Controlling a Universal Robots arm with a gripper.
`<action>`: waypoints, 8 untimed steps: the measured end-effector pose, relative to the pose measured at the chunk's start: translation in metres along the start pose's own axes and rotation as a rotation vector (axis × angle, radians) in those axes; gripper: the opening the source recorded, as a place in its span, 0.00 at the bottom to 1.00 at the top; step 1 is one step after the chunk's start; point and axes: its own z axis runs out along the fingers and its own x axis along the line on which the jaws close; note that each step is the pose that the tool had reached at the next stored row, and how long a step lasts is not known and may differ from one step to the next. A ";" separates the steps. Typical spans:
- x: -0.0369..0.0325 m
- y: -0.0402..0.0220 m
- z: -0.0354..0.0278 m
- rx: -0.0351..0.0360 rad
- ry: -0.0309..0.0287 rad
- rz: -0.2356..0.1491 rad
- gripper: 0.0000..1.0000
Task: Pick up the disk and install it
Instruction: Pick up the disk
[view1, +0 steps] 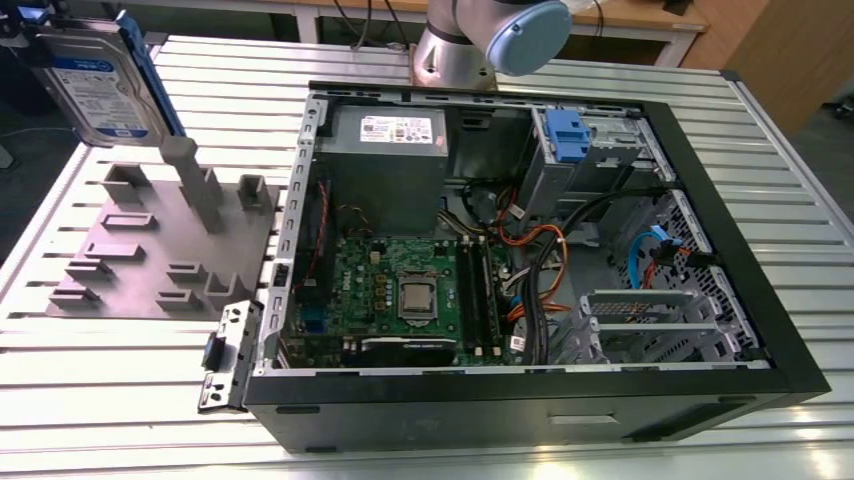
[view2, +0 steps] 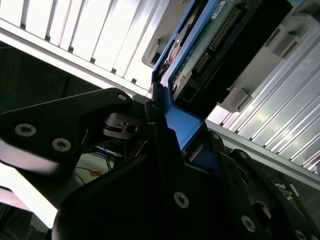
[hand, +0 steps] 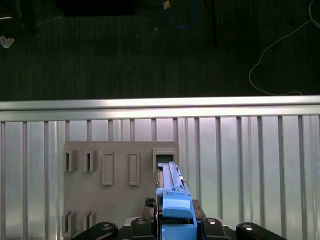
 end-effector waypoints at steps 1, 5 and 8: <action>0.0000 0.0000 -0.0004 0.0000 0.0000 0.000 0.36; 0.0000 0.0000 -0.0010 0.0000 0.0000 0.000 0.36; 0.0000 0.0000 -0.0015 -0.0002 0.0001 0.000 0.36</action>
